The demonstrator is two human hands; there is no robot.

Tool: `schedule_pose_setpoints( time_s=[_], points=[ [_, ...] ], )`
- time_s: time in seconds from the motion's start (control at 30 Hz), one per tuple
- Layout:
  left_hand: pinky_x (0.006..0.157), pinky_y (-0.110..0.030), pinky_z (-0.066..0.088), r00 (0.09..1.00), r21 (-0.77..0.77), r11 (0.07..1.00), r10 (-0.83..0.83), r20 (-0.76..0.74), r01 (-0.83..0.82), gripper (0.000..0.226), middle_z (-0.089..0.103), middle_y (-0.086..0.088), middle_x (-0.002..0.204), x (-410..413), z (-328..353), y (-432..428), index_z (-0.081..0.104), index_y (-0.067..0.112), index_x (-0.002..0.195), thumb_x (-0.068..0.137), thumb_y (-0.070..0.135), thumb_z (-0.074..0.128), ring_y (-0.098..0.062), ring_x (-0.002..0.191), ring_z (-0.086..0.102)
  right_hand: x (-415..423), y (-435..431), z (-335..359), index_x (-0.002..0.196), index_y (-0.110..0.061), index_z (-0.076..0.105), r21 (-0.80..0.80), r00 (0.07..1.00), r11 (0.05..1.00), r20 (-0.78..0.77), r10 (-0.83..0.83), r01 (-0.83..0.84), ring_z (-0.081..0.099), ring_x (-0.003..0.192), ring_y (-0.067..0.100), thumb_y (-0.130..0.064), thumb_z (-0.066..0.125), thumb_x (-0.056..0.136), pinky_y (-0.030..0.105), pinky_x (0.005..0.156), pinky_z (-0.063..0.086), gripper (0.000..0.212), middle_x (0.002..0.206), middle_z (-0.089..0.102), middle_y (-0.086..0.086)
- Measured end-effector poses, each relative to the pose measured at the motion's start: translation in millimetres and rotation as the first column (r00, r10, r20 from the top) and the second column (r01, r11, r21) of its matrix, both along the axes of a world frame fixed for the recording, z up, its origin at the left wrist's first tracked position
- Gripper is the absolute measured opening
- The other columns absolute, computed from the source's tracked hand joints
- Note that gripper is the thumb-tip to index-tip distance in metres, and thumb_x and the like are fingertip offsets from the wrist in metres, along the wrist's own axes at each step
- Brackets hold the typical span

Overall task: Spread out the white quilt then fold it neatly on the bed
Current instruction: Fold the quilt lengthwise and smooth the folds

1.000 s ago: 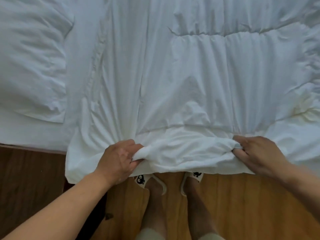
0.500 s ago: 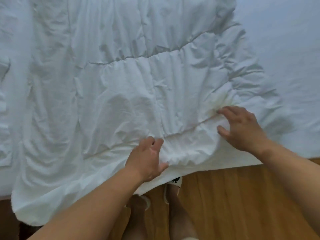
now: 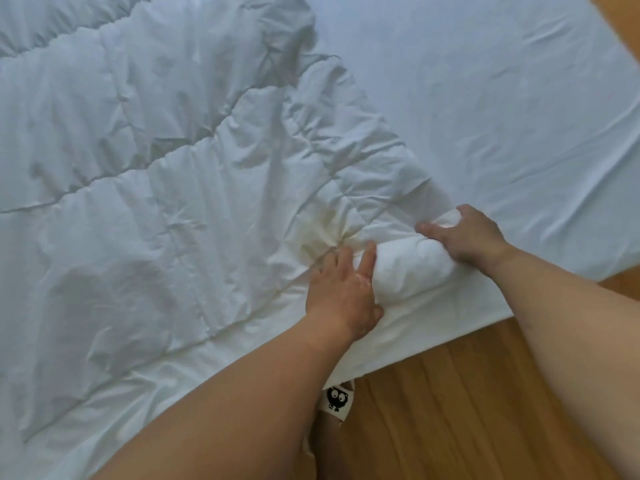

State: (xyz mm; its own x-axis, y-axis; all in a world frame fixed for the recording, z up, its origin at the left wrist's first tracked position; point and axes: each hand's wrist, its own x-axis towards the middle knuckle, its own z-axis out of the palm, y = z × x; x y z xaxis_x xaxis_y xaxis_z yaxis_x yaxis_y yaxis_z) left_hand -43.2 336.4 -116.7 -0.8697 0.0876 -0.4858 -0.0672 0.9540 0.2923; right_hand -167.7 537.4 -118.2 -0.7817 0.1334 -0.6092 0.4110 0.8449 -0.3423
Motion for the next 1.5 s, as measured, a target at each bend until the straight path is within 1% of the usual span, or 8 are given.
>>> schedule_pose_setpoints(
  time_s=[0.27, 0.53, 0.63, 0.73, 0.93, 1.17, 1.37, 1.5],
  points=[
    [0.087, -0.041, 0.048, 0.945, 0.208, 0.933, -0.316, 0.081, 0.294, 0.071, 0.053, -0.005, 0.125, 23, 8, 50, 0.003, 0.046, 0.154, 0.098, 0.04, 0.047, -0.031, 0.099, 0.059, 85, 97, 35, 0.084, -0.017, 0.075, -0.099, 0.993, 0.989, 0.053, -0.106, 0.111, 0.069, 0.079, 0.023, -0.068, 0.062, 0.082, 0.041, 0.079, 0.053, 0.053, 0.08, 0.075, 0.001],
    [0.108, -0.04, 0.041, 0.85, 0.308, 0.913, -0.375, 0.37, 0.268, 0.074, 0.047, -0.002, 0.142, 0, 11, 50, 0.021, 0.041, 0.152, 0.089, 0.068, 0.048, -0.028, 0.128, 0.05, 111, 105, -7, 0.091, -0.031, 0.07, -0.003, 0.977, 0.991, 0.165, -0.132, 0.135, 0.068, 0.089, 0.022, -0.089, 0.05, 0.068, 0.036, 0.075, 0.05, 0.066, 0.093, 0.073, -0.008],
    [0.105, -0.042, 0.043, 0.955, 0.158, 0.943, -0.282, -0.089, 0.293, 0.062, 0.046, -0.001, 0.137, -74, 13, 38, 0.036, 0.032, 0.149, 0.092, 0.049, 0.055, -0.028, 0.123, 0.049, 89, 103, 5, 0.109, -0.029, 0.062, 0.041, 0.986, 0.993, 0.12, -0.113, 0.108, 0.064, 0.092, 0.02, -0.087, 0.059, 0.066, 0.037, 0.075, 0.05, 0.072, 0.106, 0.07, -0.006],
    [0.106, -0.047, 0.038, 0.819, -0.165, 0.88, -0.474, -0.323, 0.445, 0.072, 0.027, -0.005, 0.156, -171, 15, 44, 0.025, 0.032, 0.154, 0.091, 0.036, 0.059, -0.032, 0.136, 0.033, 82, 89, 9, 0.143, -0.025, 0.043, -0.041, 0.976, 0.983, 0.131, -0.173, 0.18, 0.056, 0.121, 0.027, -0.078, 0.065, 0.075, 0.033, 0.083, 0.042, 0.089, 0.137, 0.057, 0.003],
    [0.109, -0.06, 0.023, 0.675, -0.467, 0.526, -0.695, 0.246, 0.711, 0.083, 0.048, 0.003, 0.146, -275, 9, 80, 0.041, 0.037, 0.143, 0.073, 0.069, 0.072, -0.029, 0.141, 0.037, 96, 95, -12, 0.146, -0.027, 0.041, -0.087, 0.983, 0.986, 0.122, -0.134, 0.146, 0.058, 0.122, 0.027, -0.082, 0.064, 0.069, 0.033, 0.091, 0.048, 0.098, 0.136, 0.058, 0.005],
    [0.092, -0.04, 0.037, 0.601, -0.225, 0.589, -0.799, -0.02, 0.776, 0.037, 0.068, 0.003, 0.108, -243, 21, 119, 0.048, 0.031, 0.086, 0.079, 0.054, 0.075, -0.027, 0.114, 0.058, 149, 160, 1, 0.091, -0.035, 0.063, -0.139, 0.977, 0.968, 0.073, -0.2, 0.208, 0.066, 0.073, 0.003, -0.081, 0.066, 0.065, 0.031, 0.064, 0.054, 0.052, 0.081, 0.07, -0.014],
    [0.115, -0.065, 0.011, 0.716, -0.244, 0.712, -0.693, -0.09, 0.658, 0.077, 0.027, -0.008, 0.155, -186, -27, 137, 0.034, 0.037, 0.148, 0.082, 0.05, 0.071, -0.032, 0.147, 0.018, 156, 154, -23, 0.102, -0.029, 0.057, -0.014, 0.954, 0.975, 0.211, -0.215, 0.223, 0.064, 0.086, 0.013, -0.085, 0.067, 0.061, 0.037, 0.075, 0.056, 0.07, 0.101, 0.066, -0.006],
    [0.117, -0.066, -0.006, 0.891, -0.156, 0.896, -0.435, -0.131, 0.415, 0.084, -0.015, -0.005, 0.167, -140, -30, 86, -0.002, 0.042, 0.156, 0.09, 0.068, 0.043, -0.03, 0.152, -0.017, 128, 117, -11, 0.145, -0.018, 0.038, 0.284, 0.995, 0.959, -0.099, 0.0, 0.028, 0.039, 0.133, 0.034, -0.045, 0.083, 0.066, 0.052, 0.109, 0.038, 0.096, 0.145, 0.037, 0.011]
  ],
)
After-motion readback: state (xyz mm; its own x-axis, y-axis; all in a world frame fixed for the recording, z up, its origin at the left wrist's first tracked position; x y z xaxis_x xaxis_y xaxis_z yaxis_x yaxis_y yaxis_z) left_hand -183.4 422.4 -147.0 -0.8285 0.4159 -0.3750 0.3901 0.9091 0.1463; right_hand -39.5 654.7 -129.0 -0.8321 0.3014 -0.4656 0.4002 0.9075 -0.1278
